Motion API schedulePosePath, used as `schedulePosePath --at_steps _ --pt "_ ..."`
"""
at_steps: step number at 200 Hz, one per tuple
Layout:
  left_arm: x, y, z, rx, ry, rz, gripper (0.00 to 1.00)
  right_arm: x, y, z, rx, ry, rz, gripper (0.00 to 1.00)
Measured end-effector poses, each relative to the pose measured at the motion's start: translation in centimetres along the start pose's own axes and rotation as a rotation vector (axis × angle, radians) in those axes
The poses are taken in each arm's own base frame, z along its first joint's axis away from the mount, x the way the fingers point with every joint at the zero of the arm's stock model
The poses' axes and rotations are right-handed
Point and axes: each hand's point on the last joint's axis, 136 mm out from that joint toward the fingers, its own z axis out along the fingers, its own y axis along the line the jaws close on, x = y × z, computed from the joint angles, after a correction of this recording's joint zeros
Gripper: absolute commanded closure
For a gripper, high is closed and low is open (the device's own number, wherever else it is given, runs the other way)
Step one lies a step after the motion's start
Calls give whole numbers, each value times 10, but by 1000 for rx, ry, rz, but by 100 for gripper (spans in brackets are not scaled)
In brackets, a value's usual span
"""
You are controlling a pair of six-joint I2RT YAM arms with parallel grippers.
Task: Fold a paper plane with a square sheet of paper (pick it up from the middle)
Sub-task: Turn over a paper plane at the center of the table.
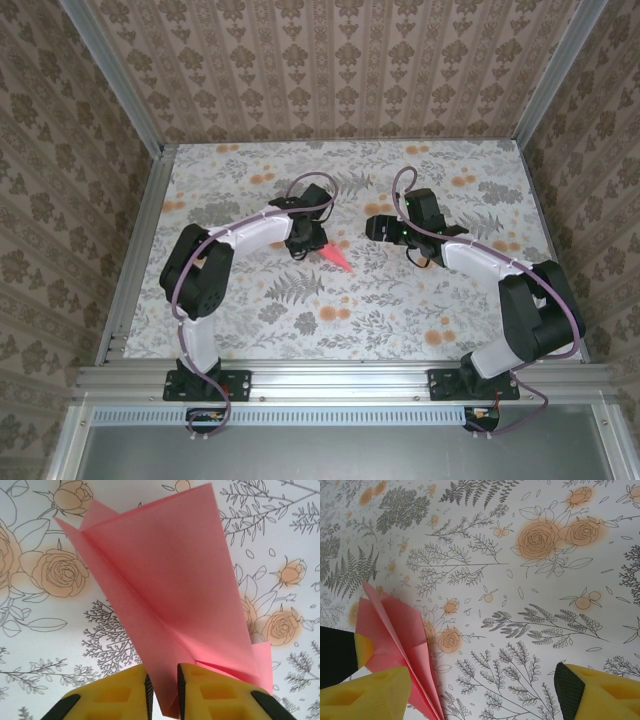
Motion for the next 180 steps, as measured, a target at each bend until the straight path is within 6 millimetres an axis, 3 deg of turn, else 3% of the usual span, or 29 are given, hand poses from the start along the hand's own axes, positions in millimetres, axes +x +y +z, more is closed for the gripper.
schedulePosePath --at_steps 30,66,87,111,131,156,180 --pt "-4 -4 1 21 -15 -8 100 -1 0 0 -2 -5 14 22" --pt "-9 -15 -7 75 -37 30 100 1 -3 2 -6 -22 24 19" --pt "-15 -28 -27 150 -63 80 100 2 -6 -2 4 -29 37 17" --pt "-26 -51 -55 298 -99 126 100 -9 -2 -15 0 -77 43 17" --pt "-34 -65 -67 414 -112 149 100 -15 3 -23 -16 -90 58 18" --pt "-34 -73 -64 504 -82 162 100 -11 10 -23 -51 -52 72 21" --pt "-32 -77 -47 575 -33 162 100 -4 15 -22 -68 -8 91 25"
